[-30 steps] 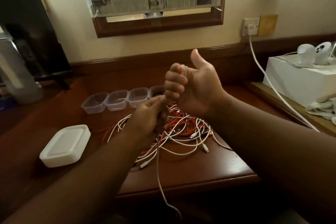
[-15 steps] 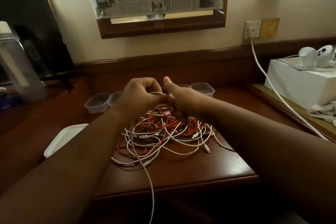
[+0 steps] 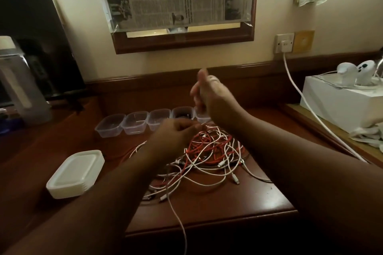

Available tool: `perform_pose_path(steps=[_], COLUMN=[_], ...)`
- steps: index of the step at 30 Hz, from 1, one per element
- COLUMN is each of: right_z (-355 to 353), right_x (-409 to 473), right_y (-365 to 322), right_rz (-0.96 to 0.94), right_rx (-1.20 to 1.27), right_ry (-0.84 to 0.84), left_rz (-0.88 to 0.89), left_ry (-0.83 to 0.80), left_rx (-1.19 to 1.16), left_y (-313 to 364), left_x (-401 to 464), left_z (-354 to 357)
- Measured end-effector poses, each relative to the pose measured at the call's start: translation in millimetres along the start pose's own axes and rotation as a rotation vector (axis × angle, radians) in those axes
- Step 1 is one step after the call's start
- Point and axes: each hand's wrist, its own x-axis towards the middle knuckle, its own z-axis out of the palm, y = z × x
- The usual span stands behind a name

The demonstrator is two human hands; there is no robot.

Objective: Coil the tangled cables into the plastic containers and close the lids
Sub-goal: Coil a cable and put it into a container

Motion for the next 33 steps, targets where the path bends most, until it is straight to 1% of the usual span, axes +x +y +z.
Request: perform_pose_path(steps=[1, 2, 3, 4, 5, 6, 7, 9, 10, 11, 12, 13, 14, 15, 16, 17, 18, 19, 20, 21, 22, 23, 24, 25, 26, 27, 28, 29, 30, 31, 32, 33], right_z=[-0.6, -0.4, 0.8, 2.0, 2.6, 3.2, 3.1, 3.6, 4.3, 6.1, 7.3, 7.5, 7.0, 5.1, 2.7, 0.4, -0.9, -1.1, 0.1, 1.7, 2.2, 1.2, -2.2, -7.4, -11.9, -14.4, -14.4, -12.1, -8.4, -5.2, -3.2, -2.7], right_x=[-2.2, -5.8, -9.9, -14.5, -18.4, -20.5, -22.4, -23.3, -23.6, -22.2, -19.3, -16.7, -14.7, -12.9, -12.2, -13.6, -15.9, -18.2, -20.6, -23.1, -25.1, -25.7, -24.6, -23.8, -23.8, -24.2, -24.6, -24.3, -23.2, -21.0, -16.7, -13.0], right_y=[3.3, 6.9, 9.2, 10.2, 9.5, 8.6, 6.1, -6.1, -14.8, -21.5, -24.2, -23.3, -19.8, -14.9, -7.8, -3.1, 1.8, 5.3, 5.5, 3.6, 1.3, -1.1, -1.3, -1.9, -4.3, -8.2, -10.9, -15.0, -18.7, -20.5, -18.5, -15.4], right_rz=[-0.039, -0.036, 0.013, 0.109, 0.227, 0.331, 0.402, 0.45, 0.429, 0.388, 0.327, 0.257, 0.185, 0.104, 0.013, -0.08, -0.154, -0.174, -0.129, -0.025, 0.129, 0.304, 0.458, 0.565, 0.621, 0.627, 0.593, 0.533, 0.46, 0.369, 0.268, 0.175], right_rx=[-0.289, -0.511, -0.632, -0.62, -0.503, -0.324, -0.102, 0.43, 0.684, 0.885, 1.001, 1.011, 0.909, 0.709, 0.42, 0.057, -0.314, -0.601, -0.757, -0.771, -0.656, -0.436, -0.162, 0.119, 0.371, 0.597, 0.814, 1.017, 1.18, 1.257, 1.209, 1.049], right_ry=[-0.05, -0.134, -0.224, -0.306, -0.386, -0.458, -0.526, -0.603, -0.579, -0.501, -0.39, -0.275, -0.175, -0.094, -0.038, -0.016, -0.034, -0.092, -0.179, -0.268, -0.358, -0.446, -0.527, -0.597, -0.644, -0.669, -0.664, -0.62, -0.527, -0.397, -0.246, -0.108], left_rz=[0.076, 0.158, 0.231, 0.274, 0.288, 0.27, 0.225, 0.053, -0.015, -0.055, -0.088, -0.102, -0.103, -0.082, -0.064, -0.05, -0.034, 0.003, 0.059, 0.112, 0.134, 0.139, 0.123, 0.098, 0.073, 0.06, 0.043, 0.016, -0.011, -0.032, -0.052, -0.064], left_ry=[0.031, 0.067, 0.106, 0.14, 0.155, 0.145, 0.115, 0.028, -0.001, 0.003, 0.005, -0.007, -0.023, -0.04, -0.05, -0.044, -0.017, 0.018, 0.056, 0.091, 0.11, 0.105, 0.083, 0.059, 0.052, 0.053, 0.062, 0.08, 0.087, 0.062, 0.01, -0.051], left_rx=[0.142, 0.241, 0.3, 0.326, 0.326, 0.273, 0.147, -0.268, -0.448, -0.537, -0.553, -0.517, -0.439, -0.326, -0.198, -0.084, 0.002, 0.071, 0.151, 0.221, 0.232, 0.177, 0.069, -0.077, -0.224, -0.35, -0.435, -0.487, -0.508, -0.502, -0.464, -0.399], left_y=[3.5, 8.7, 13.3, 17.3, 19.3, 20.0, 19.2, 13.2, 9.0, 3.9, -0.2, -1.5, 0.1, 1.6, 2.1, 3.4, 5.4, 6.3, 8.4, 10.5, 11.4, 10.9, 9.8, 6.4, 3.6, 1.5, 0.8, 0.4, 0.6, 1.8, 2.7, 3.0], left_x=[1.6, 2.5, 3.5, 4.9, 6.6, 7.7, 8.5, 9.0, 8.3, 7.4, 5.6, 2.8, -1.0, -3.0, -2.7, -2.4, -1.0, 1.2, 3.0, 4.5, 6.0, 6.3, 4.8, 4.1, 3.5, 3.3, 3.2, 3.8, 3.7, 2.5, 1.0, 0.1], left_z=[-9.3, -18.2, -27.4, -36.0, -43.7, -49.6, -52.3, -44.4, -34.1, -21.4, -8.7, 2.3, 10.1, 14.3, 14.1, 10.6, 5.1, -1.8, -8.9, -14.4, -19.1, -22.2, -24.3, -24.3, -21.7, -17.1, -11.6, -5.5, 1.2, 7.5, 12.8, 17.0])
